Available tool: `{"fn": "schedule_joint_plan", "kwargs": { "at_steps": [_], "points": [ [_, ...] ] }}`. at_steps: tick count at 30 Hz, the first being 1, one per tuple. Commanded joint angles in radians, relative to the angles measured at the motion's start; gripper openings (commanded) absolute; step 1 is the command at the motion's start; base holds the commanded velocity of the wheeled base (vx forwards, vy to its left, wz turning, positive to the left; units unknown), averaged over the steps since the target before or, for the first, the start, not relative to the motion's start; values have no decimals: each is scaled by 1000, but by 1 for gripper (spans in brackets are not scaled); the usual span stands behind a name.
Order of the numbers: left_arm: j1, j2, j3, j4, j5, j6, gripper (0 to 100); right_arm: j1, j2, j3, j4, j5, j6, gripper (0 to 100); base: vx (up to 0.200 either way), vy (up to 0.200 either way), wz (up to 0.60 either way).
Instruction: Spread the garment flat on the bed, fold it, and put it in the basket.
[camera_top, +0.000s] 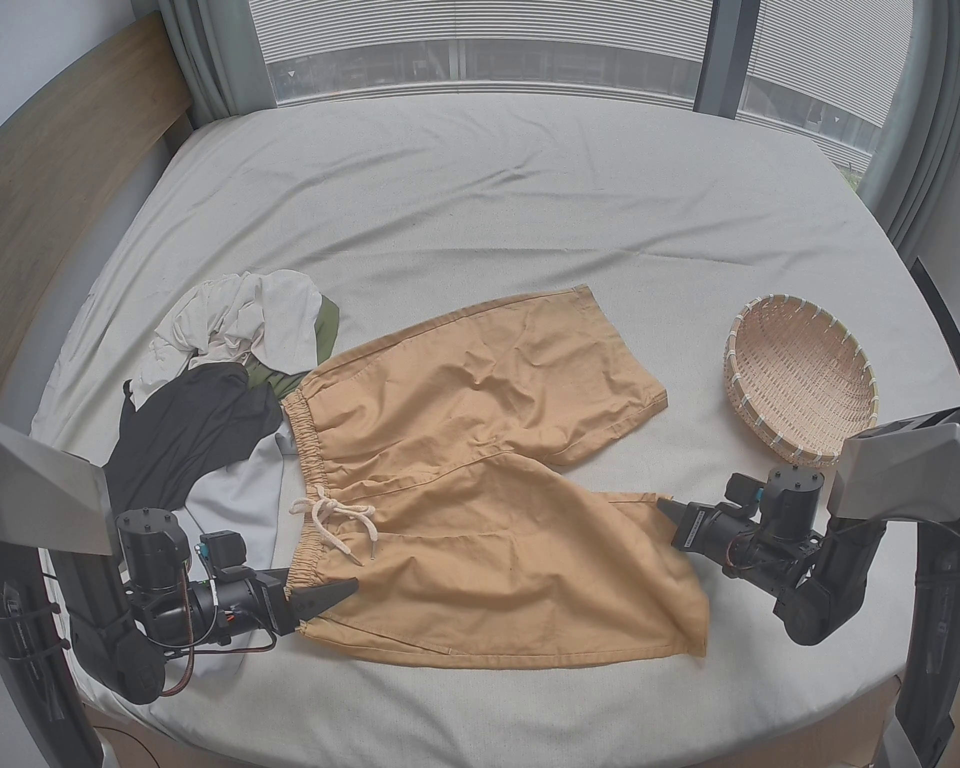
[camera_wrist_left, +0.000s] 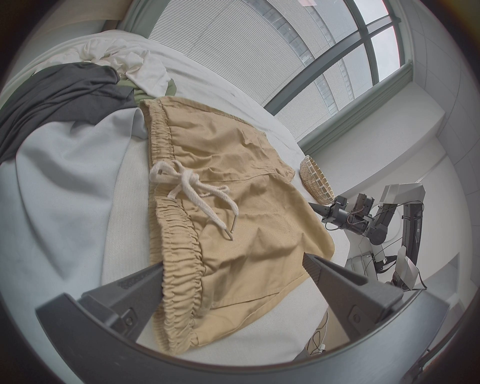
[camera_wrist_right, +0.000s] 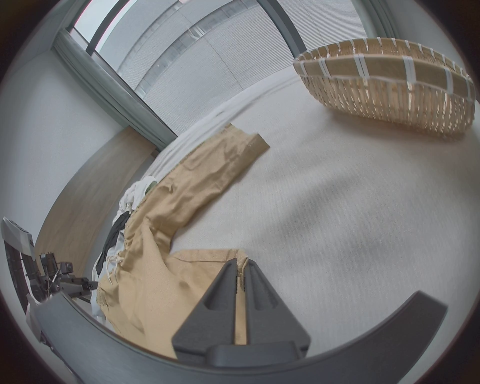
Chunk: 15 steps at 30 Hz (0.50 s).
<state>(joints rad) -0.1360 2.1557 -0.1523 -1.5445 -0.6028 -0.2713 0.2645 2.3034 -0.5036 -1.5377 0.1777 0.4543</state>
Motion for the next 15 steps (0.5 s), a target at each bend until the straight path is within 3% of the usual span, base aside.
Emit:
{"fn": "schedule_joint_plan", "kwargs": {
  "at_steps": [1, 6, 15],
  "points": [
    [-1, 21, 11, 0, 1, 1, 100, -17, -16, -16, -4, -1, -3, 0, 0, 0, 0],
    [6, 44, 36, 0, 3, 17, 100, -47, -48, -29, -4, -4, -85, 0, 0, 0, 0],
    [12, 93, 39, 0, 58, 20, 100, -79, -35, -105, -4, -40, -89, 0, 0, 0, 0]
  ]
}}
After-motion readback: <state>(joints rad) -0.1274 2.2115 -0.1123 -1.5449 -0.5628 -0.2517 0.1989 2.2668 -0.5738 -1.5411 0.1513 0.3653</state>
